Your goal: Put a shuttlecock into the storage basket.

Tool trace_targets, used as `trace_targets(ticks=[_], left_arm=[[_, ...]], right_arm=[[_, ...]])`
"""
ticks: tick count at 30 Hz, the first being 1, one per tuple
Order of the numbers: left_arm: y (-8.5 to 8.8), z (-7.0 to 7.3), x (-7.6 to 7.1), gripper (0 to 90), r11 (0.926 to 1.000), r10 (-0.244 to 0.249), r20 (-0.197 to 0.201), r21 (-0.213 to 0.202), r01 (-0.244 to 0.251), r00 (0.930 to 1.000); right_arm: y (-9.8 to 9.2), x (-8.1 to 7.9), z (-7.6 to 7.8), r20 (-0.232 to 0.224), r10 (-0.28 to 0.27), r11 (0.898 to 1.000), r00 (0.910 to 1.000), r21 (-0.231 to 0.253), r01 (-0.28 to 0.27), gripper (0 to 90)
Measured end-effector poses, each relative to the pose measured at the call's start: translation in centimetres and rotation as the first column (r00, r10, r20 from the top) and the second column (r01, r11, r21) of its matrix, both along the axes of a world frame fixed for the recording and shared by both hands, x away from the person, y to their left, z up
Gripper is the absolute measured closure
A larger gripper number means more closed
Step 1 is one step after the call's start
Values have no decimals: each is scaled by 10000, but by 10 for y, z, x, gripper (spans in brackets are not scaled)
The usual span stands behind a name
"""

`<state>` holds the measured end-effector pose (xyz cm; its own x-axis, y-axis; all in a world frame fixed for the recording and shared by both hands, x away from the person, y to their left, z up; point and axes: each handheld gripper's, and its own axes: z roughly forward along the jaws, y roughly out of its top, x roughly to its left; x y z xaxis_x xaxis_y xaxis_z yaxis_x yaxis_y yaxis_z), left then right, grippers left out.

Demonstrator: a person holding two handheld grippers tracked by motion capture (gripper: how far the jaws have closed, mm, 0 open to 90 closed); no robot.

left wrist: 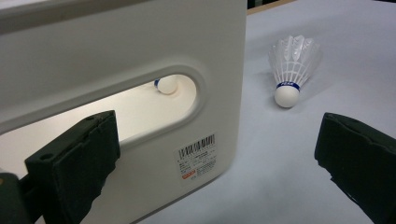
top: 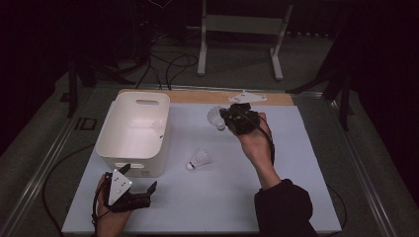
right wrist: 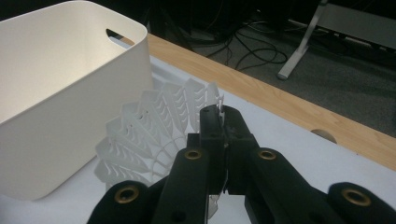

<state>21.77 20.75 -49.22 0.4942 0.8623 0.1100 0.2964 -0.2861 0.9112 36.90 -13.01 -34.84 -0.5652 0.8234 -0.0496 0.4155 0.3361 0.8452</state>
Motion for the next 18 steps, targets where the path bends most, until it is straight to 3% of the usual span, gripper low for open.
trace_targets(ticks=[18], left_arm=[[-1, 0, 0, 6, 10000, 28, 26, -66, -28, 10000]], right_arm=[[9, 3, 5, 81, 48, 10000, 10000, -16, -48, 888]])
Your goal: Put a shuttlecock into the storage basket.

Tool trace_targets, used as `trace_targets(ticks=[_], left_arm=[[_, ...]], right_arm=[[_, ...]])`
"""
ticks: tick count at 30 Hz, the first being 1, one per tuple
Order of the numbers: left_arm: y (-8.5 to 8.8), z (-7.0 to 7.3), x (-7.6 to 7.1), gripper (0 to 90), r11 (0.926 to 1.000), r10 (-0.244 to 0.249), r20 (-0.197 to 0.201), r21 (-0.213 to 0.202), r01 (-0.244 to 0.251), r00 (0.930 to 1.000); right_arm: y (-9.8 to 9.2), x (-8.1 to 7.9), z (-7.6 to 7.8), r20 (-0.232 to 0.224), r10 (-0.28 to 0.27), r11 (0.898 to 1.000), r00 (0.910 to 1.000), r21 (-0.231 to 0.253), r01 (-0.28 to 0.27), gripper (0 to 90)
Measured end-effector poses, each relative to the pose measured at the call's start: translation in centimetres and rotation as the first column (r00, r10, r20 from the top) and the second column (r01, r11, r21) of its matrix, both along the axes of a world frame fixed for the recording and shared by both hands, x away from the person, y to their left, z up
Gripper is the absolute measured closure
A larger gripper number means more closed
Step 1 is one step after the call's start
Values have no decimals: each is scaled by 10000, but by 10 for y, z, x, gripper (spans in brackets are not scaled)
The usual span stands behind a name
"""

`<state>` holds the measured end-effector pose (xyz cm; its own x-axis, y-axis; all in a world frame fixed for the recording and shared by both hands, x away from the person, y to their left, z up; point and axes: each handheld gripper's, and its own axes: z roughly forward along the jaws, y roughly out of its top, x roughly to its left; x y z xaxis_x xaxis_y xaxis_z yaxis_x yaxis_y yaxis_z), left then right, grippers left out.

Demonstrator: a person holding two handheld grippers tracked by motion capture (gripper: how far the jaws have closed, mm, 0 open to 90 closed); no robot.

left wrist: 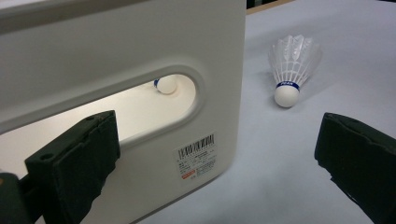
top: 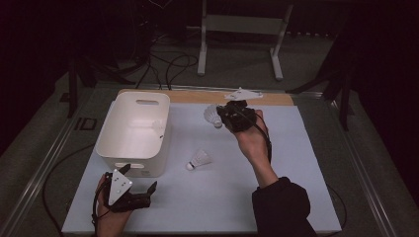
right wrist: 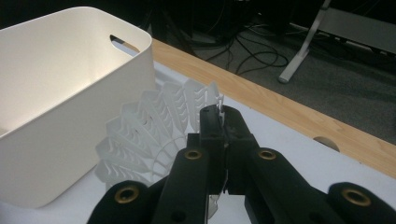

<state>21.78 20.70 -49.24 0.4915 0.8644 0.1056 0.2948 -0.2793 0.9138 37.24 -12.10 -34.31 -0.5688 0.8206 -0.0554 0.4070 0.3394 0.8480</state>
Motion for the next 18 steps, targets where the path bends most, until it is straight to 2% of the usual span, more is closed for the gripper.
trace_targets(ticks=[18], left_arm=[[0, 0, 0, 6, 10000, -43, -55, 64, 43, 10000]], right_arm=[[7, 4, -1, 38, 150, 9999, 9999, 7, -150, 888]])
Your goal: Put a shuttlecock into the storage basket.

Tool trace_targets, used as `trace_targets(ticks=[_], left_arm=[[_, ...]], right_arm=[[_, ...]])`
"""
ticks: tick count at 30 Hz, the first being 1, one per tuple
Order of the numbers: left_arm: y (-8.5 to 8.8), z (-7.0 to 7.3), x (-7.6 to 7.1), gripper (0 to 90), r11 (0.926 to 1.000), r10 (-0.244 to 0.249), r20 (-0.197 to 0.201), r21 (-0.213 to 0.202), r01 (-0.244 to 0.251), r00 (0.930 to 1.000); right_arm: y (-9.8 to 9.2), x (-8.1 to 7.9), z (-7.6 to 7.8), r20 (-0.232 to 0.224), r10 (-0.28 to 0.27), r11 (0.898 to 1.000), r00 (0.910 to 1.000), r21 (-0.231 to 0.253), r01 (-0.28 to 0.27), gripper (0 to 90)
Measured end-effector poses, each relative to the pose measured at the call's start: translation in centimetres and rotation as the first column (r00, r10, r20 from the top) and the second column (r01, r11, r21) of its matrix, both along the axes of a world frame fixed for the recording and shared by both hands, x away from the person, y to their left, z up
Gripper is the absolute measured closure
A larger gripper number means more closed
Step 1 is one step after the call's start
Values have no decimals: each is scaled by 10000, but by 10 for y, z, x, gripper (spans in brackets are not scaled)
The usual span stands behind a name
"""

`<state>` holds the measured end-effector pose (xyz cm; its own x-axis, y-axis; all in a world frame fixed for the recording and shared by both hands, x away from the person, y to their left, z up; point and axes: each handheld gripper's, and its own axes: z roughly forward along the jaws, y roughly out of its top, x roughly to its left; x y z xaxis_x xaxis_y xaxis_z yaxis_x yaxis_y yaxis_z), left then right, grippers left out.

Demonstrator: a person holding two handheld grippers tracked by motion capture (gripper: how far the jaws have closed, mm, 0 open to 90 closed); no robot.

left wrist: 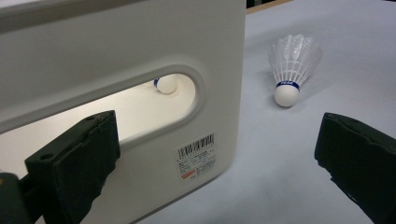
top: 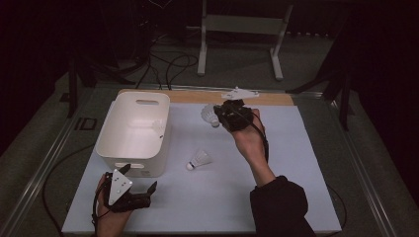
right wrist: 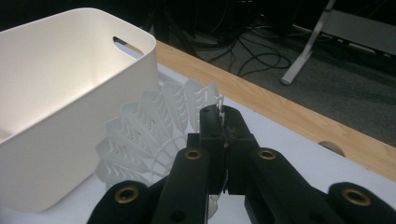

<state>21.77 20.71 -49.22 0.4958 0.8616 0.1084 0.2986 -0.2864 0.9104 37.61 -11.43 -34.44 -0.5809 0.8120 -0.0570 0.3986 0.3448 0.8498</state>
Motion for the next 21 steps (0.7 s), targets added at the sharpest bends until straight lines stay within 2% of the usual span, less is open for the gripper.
trace_targets(ticks=[21], left_arm=[[0, 0, 0, 6, 10000, -9, 4, 3, 9, 10000]], right_arm=[[10, 0, 4, 62, 165, 9998, 9998, 112, -165, 888]])
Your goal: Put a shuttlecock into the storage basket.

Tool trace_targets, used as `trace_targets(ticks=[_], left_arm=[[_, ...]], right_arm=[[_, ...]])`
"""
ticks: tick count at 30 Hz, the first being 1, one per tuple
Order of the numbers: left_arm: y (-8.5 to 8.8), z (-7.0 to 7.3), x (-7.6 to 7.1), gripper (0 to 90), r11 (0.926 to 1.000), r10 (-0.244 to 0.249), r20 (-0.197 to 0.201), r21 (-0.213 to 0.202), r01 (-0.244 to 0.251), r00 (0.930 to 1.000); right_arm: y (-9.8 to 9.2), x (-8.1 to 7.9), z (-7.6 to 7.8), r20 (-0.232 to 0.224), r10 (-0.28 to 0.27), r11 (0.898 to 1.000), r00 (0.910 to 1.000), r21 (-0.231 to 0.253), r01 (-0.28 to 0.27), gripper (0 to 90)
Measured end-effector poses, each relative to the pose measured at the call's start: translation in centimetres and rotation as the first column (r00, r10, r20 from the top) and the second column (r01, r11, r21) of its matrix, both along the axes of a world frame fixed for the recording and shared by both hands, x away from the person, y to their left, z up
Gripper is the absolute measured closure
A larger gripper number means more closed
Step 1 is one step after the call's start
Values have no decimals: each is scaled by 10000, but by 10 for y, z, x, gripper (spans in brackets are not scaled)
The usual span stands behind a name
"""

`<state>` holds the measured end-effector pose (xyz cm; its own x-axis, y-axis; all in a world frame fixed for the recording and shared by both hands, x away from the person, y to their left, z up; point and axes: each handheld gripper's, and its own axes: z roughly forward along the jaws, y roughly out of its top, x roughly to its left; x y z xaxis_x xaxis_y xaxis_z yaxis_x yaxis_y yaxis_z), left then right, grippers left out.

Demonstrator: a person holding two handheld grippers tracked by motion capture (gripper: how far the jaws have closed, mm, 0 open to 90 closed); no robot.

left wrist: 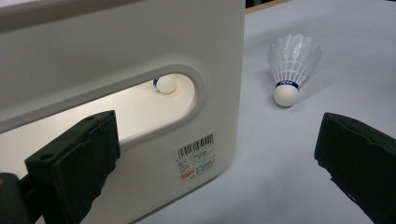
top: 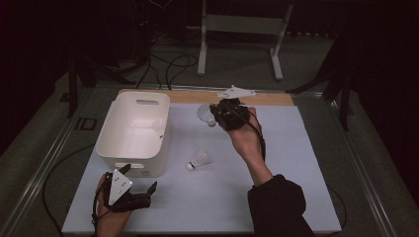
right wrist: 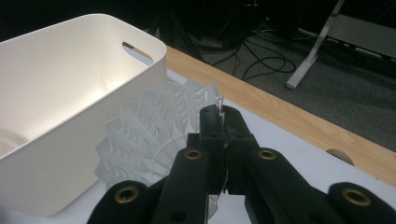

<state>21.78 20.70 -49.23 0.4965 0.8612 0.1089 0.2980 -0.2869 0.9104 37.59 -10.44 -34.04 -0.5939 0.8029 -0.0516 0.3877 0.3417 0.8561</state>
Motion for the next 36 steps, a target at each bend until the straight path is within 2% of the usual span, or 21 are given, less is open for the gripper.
trace_targets(ticks=[36], left_arm=[[0, 0, 0, 6, 10000, -32, 8, 44, 32, 10000]], right_arm=[[17, -1, 6, 110, 333, 9994, 9994, 22, -333, 888]])
